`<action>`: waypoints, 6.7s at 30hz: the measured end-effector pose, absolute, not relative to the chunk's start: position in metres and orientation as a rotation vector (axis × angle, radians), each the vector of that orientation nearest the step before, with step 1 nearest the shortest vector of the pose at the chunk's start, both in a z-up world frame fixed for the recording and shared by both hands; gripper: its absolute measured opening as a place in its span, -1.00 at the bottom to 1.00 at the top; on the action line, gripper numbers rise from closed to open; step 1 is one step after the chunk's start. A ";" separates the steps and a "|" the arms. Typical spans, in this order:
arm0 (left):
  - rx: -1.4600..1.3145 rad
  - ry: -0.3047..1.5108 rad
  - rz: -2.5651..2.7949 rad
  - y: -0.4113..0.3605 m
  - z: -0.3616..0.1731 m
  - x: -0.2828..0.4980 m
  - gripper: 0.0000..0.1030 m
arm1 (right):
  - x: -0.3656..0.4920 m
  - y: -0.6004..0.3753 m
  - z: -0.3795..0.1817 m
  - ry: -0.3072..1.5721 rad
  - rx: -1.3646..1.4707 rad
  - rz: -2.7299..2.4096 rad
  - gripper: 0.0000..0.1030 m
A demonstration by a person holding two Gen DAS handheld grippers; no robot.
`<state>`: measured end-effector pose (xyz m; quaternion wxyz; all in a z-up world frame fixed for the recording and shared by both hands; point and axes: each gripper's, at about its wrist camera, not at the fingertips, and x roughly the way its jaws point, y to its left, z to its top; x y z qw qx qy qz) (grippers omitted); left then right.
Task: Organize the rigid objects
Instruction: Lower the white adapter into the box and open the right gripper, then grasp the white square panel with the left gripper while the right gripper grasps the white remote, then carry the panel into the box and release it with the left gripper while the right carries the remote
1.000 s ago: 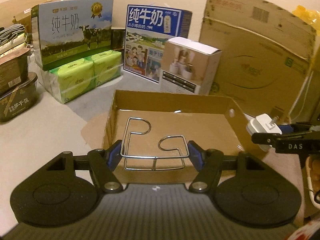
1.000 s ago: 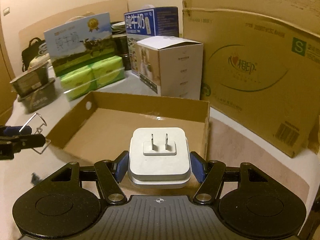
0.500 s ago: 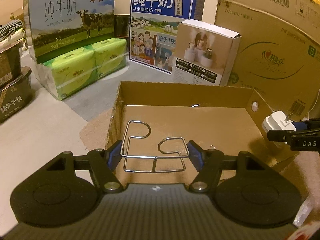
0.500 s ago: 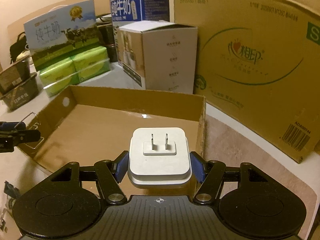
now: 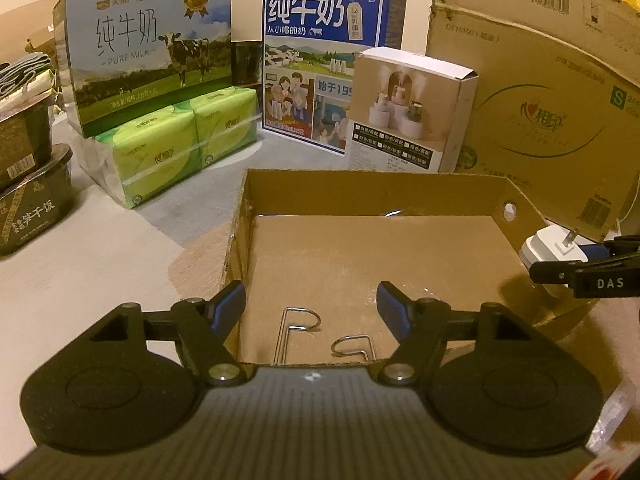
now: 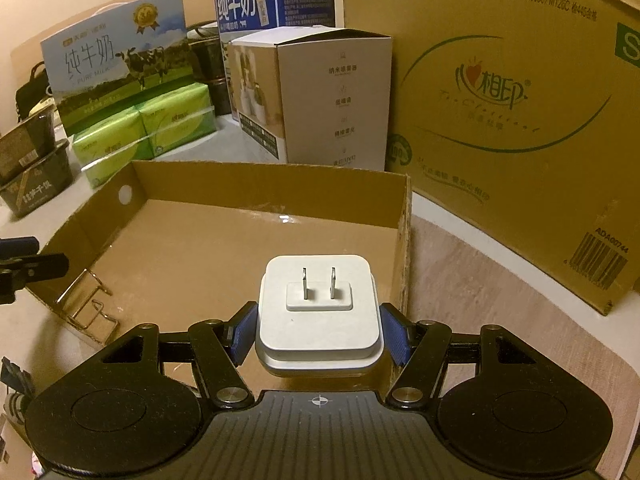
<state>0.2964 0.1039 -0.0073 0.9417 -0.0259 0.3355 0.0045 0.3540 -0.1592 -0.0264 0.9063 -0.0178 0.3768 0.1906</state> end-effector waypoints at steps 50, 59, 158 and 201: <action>-0.151 0.695 0.171 0.103 0.019 0.067 0.91 | 0.116 -0.184 0.013 0.702 0.070 0.468 0.64; -0.132 0.741 0.170 0.099 0.000 0.041 0.91 | 0.089 -0.178 -0.005 0.731 0.021 0.514 0.64; -0.024 0.794 0.067 0.062 -0.024 0.031 0.67 | 0.058 -0.149 -0.027 0.792 -0.104 0.600 -0.25; 0.008 0.700 -0.023 0.087 0.015 0.311 0.67 | 0.335 -0.130 0.012 0.714 0.032 0.489 -0.25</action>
